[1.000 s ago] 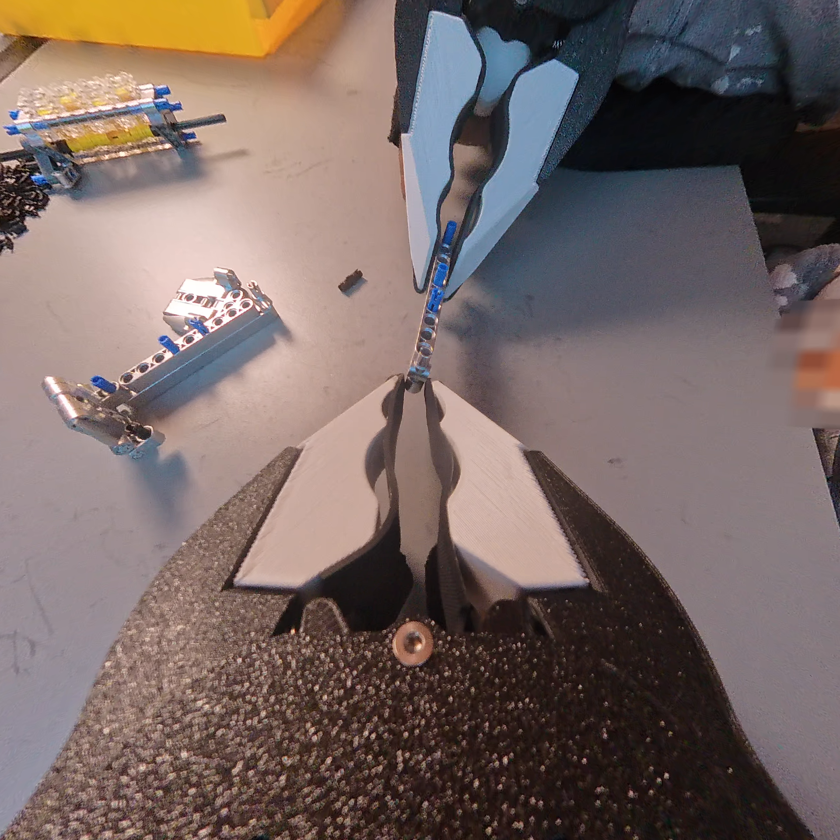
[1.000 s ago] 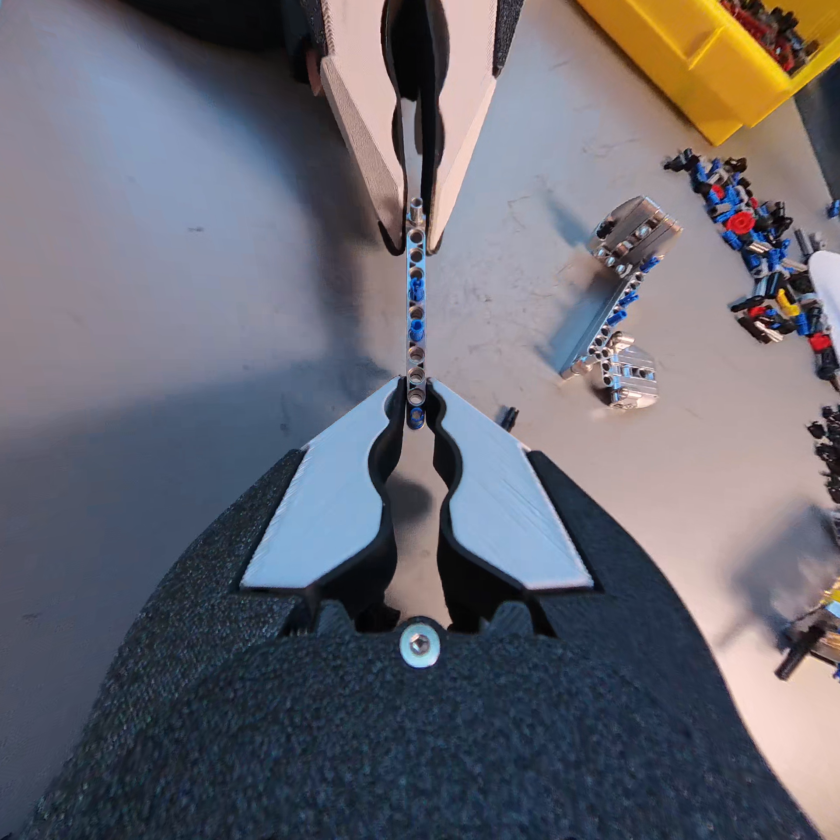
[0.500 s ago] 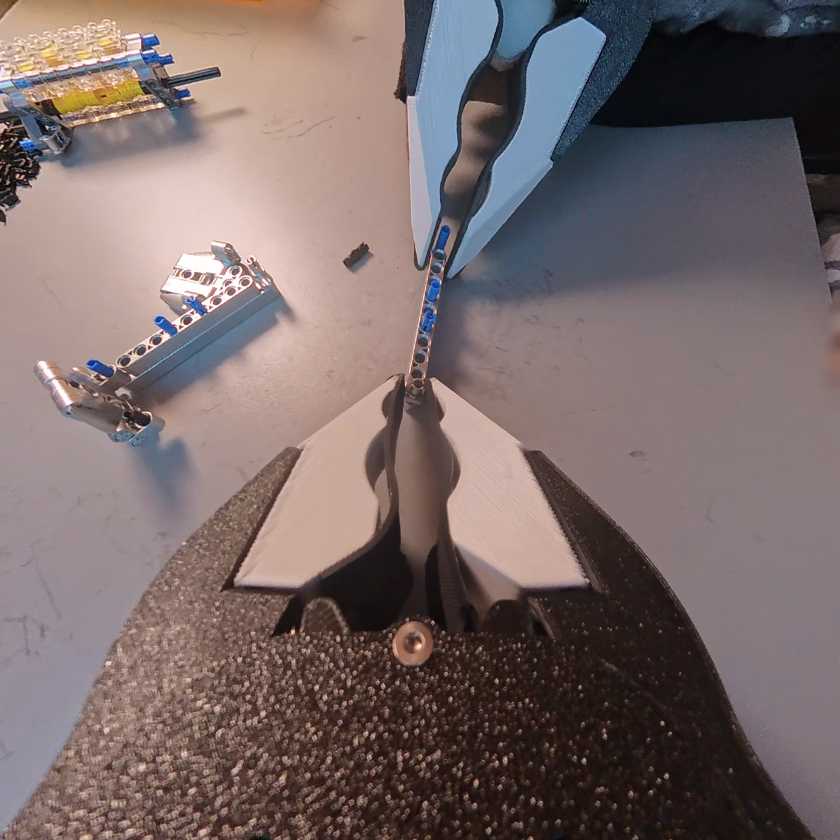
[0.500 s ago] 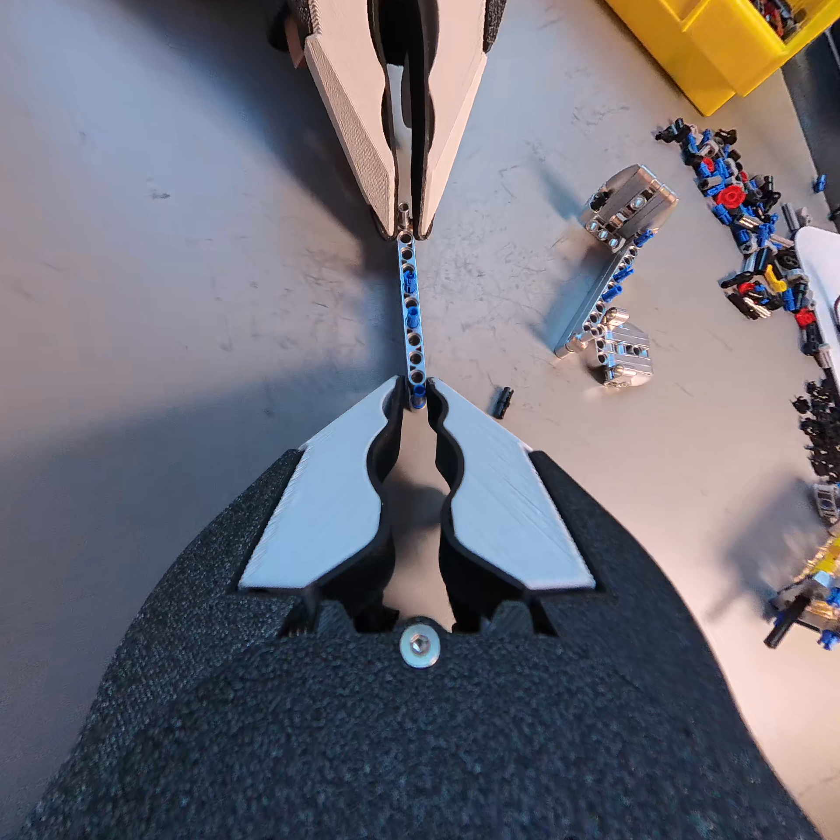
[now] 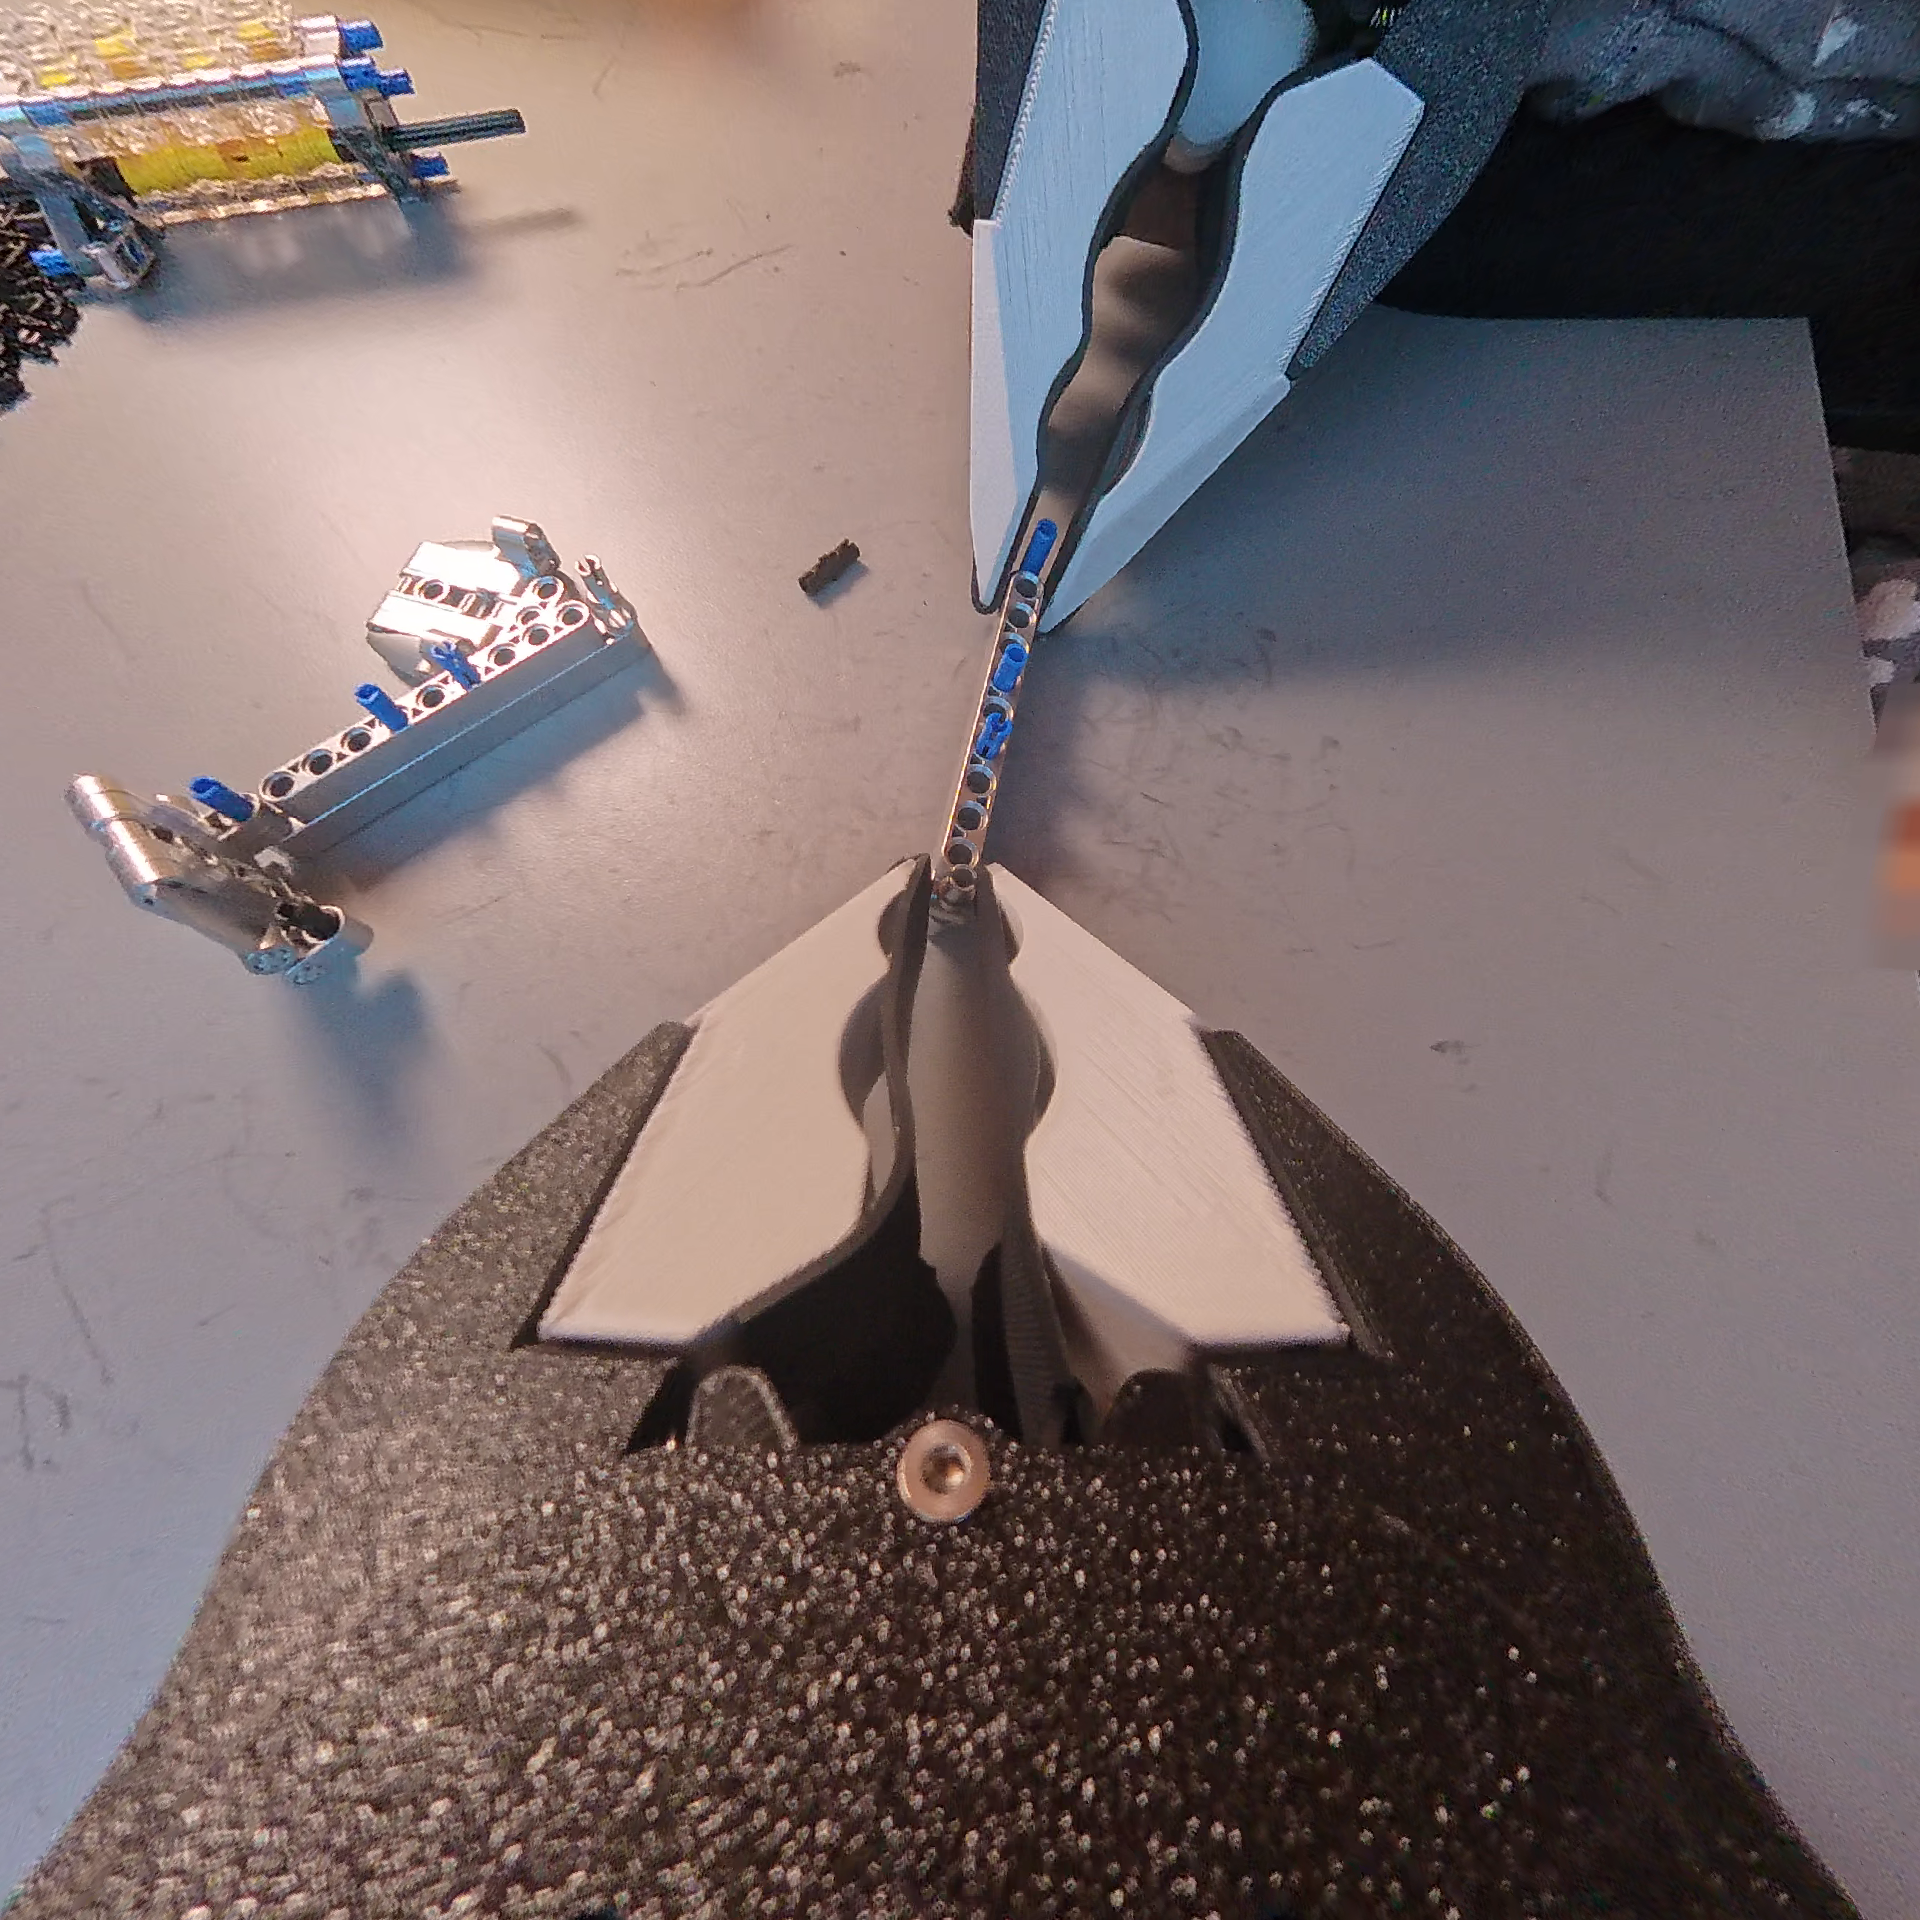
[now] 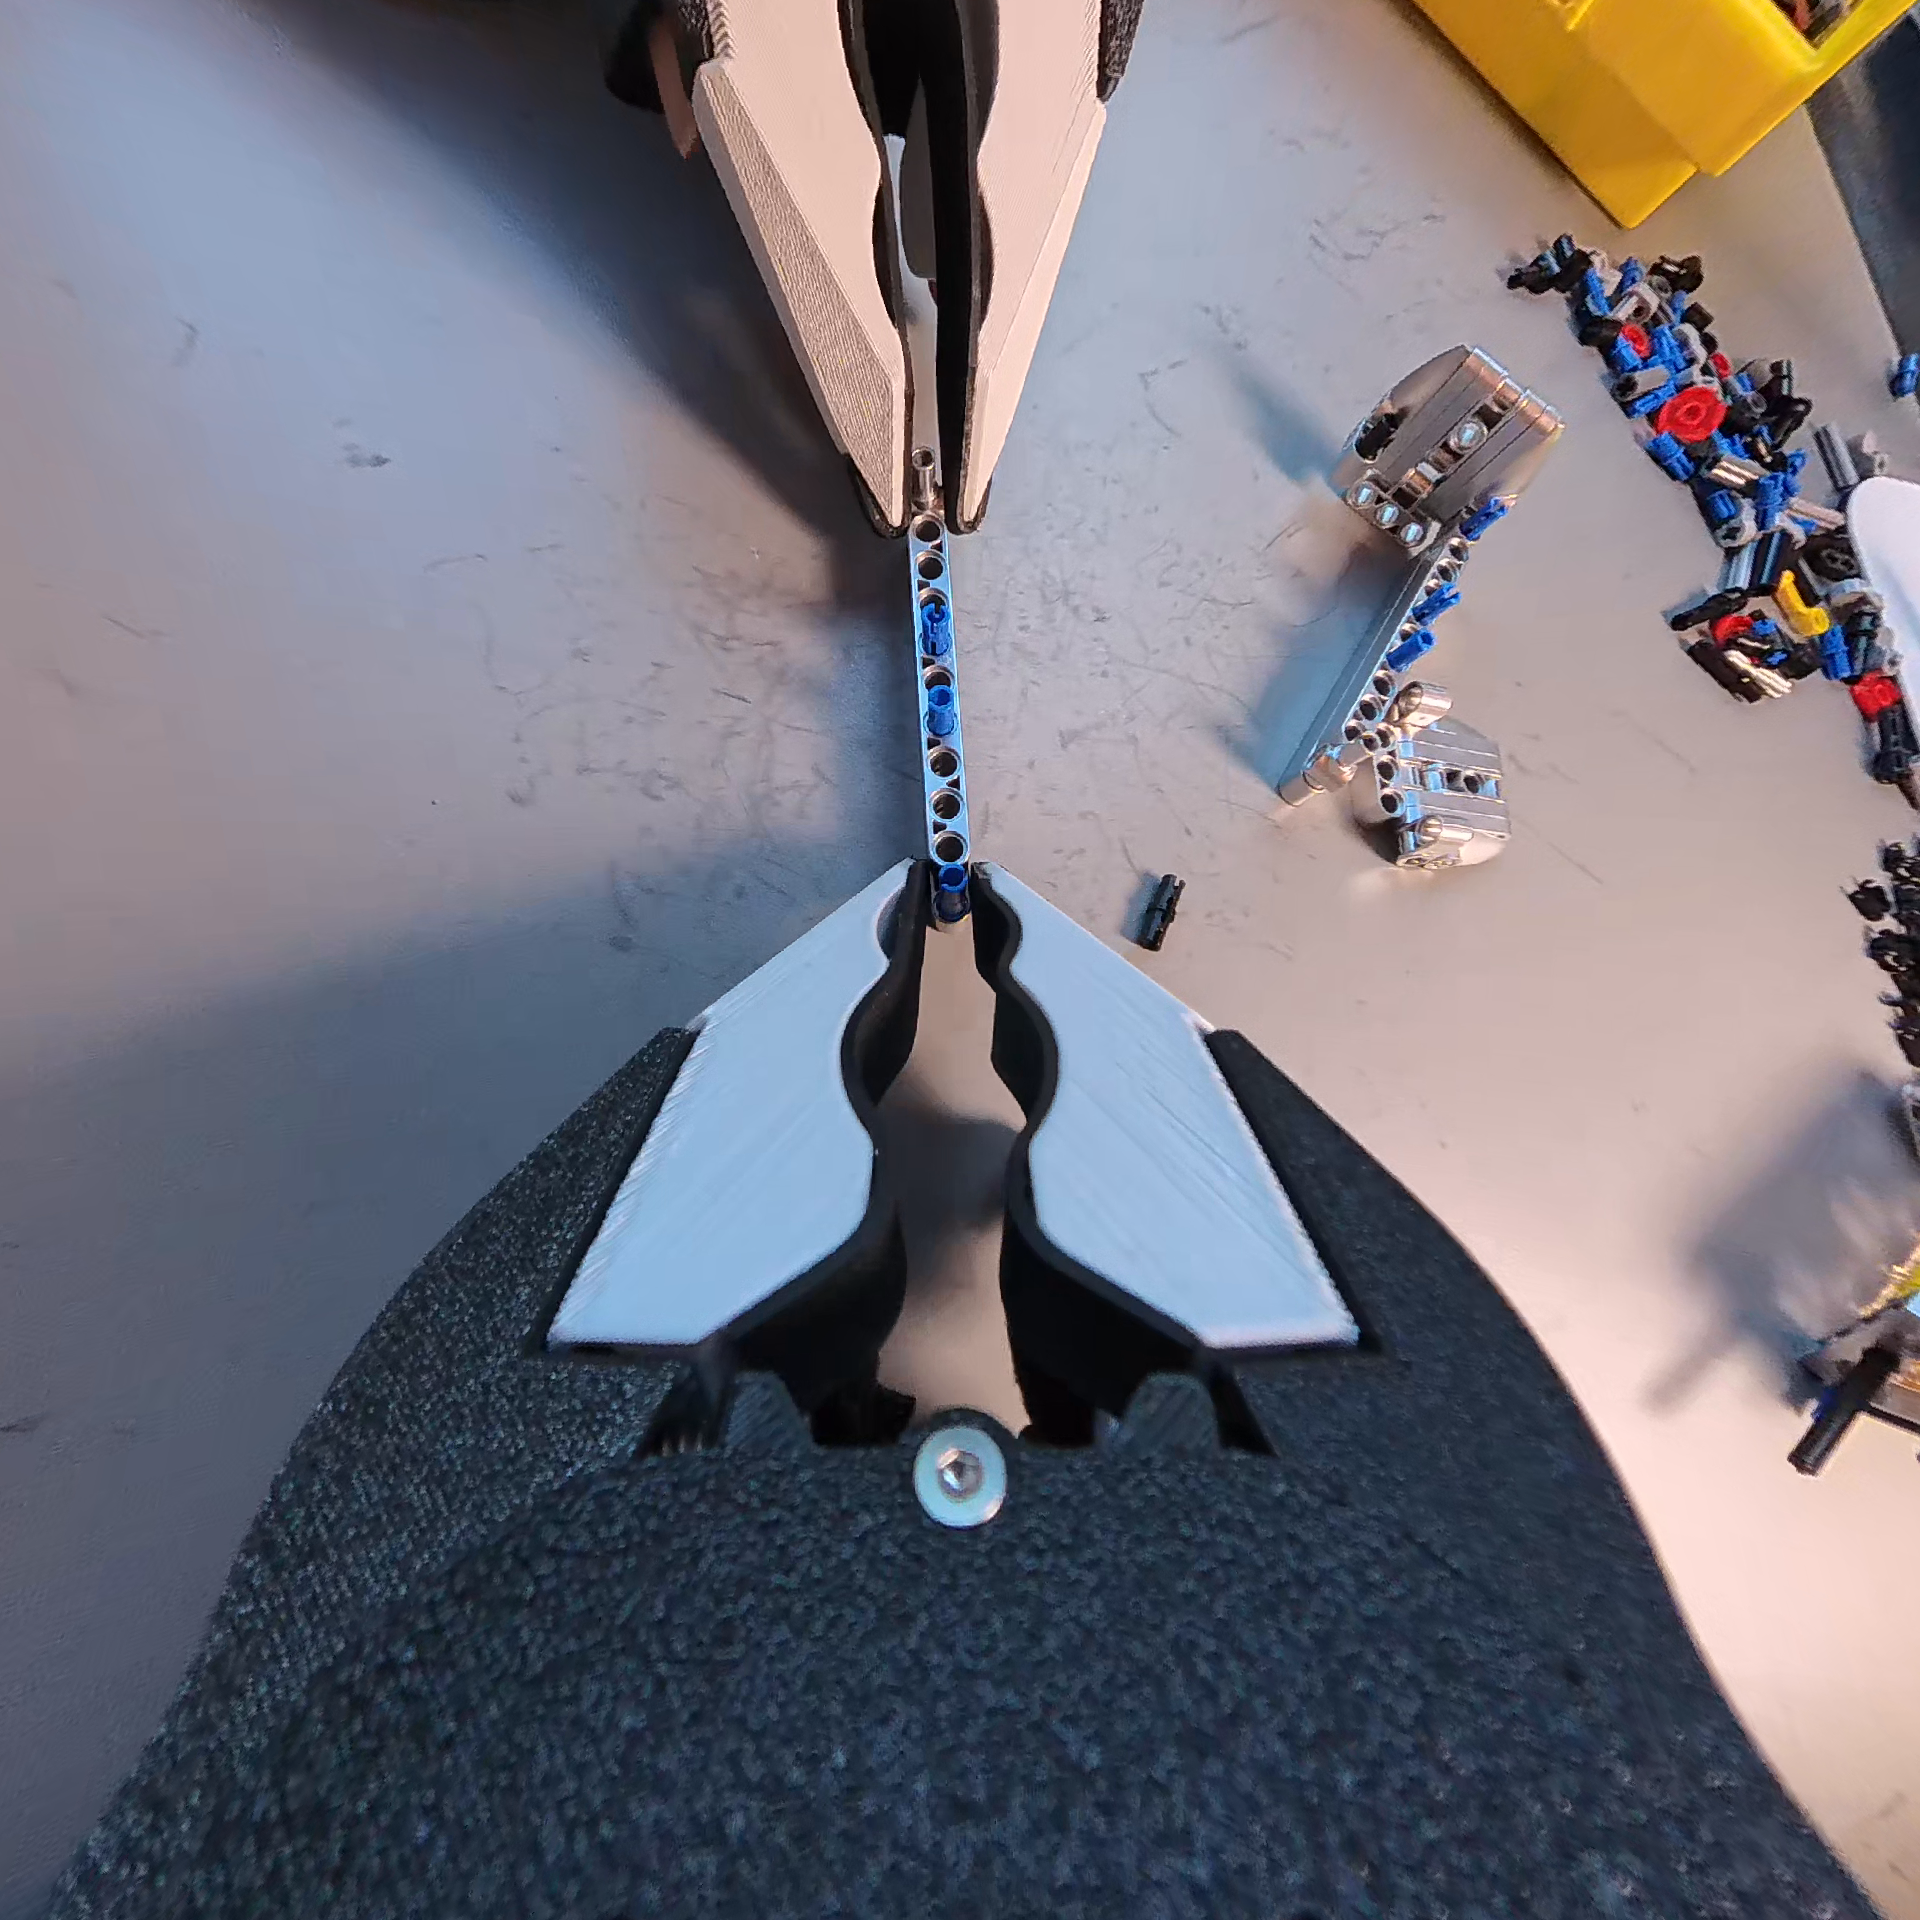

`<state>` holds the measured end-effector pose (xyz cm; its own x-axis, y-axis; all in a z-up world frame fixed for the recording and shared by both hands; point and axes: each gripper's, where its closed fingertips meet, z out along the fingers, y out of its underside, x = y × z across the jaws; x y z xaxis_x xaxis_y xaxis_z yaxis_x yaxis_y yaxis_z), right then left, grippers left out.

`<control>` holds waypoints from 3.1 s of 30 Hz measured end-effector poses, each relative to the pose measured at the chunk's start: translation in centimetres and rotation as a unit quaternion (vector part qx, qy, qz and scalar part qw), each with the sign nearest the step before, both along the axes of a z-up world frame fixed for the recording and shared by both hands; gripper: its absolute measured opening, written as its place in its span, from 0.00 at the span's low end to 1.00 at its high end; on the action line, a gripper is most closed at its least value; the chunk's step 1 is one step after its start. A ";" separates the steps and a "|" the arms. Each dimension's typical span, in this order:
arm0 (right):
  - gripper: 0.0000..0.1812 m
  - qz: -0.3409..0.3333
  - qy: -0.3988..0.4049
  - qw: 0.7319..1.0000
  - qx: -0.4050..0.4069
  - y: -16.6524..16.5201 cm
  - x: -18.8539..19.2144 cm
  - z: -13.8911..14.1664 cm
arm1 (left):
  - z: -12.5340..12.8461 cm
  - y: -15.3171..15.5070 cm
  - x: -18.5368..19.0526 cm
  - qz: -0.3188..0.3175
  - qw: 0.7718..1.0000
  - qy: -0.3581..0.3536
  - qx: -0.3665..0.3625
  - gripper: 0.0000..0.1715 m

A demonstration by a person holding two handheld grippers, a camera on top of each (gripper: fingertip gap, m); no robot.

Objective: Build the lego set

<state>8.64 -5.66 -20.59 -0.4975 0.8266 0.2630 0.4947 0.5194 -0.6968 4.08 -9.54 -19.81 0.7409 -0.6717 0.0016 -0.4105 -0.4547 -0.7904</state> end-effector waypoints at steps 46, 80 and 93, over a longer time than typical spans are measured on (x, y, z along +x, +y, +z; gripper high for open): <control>0.27 -0.175 0.239 0.954 -0.045 5.9 -1.0 8.3 | 7.5 1.6 -5.0 0.141 0.966 -0.168 0.139 0.23; 0.04 -0.153 -0.025 0.987 -0.040 4.8 -1.8 -0.2 | 5.9 2.4 -6.2 0.186 0.968 -0.093 0.140 0.29; 0.00 -0.262 -0.029 0.964 -0.032 10.3 1.6 0.0 | 4.3 2.7 -6.6 0.197 0.972 -0.076 0.104 0.28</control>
<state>10.27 4.66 -20.61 -0.0190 0.9821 0.1873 0.7161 0.1441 -0.6830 -2.53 -6.88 -15.55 0.9426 -0.3330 0.0253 -0.1087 -0.3776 -0.9196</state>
